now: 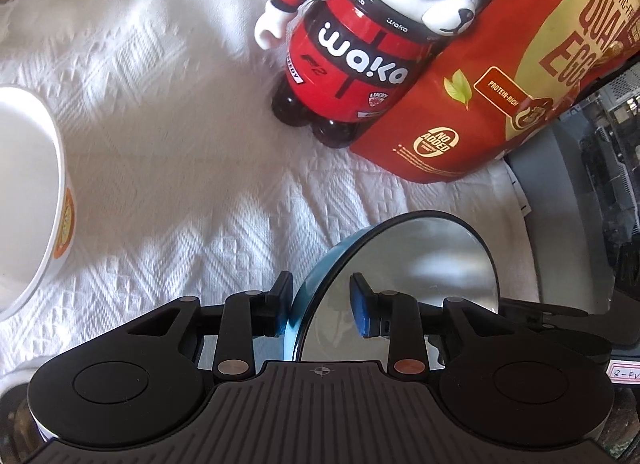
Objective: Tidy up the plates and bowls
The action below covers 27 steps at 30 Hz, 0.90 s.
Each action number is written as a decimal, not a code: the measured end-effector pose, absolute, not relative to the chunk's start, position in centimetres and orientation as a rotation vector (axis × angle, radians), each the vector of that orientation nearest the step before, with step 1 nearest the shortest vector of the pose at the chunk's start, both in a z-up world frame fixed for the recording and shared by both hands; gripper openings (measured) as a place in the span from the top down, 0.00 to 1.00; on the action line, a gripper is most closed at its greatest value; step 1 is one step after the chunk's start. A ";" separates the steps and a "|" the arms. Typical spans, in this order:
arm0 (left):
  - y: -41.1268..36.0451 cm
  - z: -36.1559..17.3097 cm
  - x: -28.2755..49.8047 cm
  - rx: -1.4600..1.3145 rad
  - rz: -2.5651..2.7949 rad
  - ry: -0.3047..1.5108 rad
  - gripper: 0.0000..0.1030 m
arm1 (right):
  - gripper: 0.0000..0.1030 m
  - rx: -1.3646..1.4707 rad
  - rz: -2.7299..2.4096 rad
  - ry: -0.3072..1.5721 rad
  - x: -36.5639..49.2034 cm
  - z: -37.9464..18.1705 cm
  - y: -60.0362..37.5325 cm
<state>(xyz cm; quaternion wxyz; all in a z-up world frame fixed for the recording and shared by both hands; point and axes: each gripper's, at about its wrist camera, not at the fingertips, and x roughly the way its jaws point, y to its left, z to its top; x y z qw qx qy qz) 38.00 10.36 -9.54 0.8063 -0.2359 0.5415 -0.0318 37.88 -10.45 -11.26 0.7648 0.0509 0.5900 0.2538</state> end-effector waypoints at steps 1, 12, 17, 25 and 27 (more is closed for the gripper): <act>10.5 -9.3 37.8 -0.508 -0.071 1.158 0.68 | 0.57 0.115 0.552 1.282 37.8 -11.1 -10.5; 9.9 -8.1 36.9 -0.480 -0.081 1.158 0.68 | 0.57 0.155 0.542 1.291 37.3 -10.2 -10.9; 9.9 -7.6 36.6 -0.467 -0.083 1.165 0.68 | 0.57 0.167 0.541 1.286 36.9 -9.6 -11.0; 9.8 -7.9 36.9 -0.459 -0.101 1.162 0.68 | 0.57 0.198 0.527 1.287 36.5 -9.0 -11.4; 9.7 -8.7 37.4 -0.450 -0.104 1.171 0.68 | 0.57 0.199 0.522 1.288 36.7 -9.2 -11.5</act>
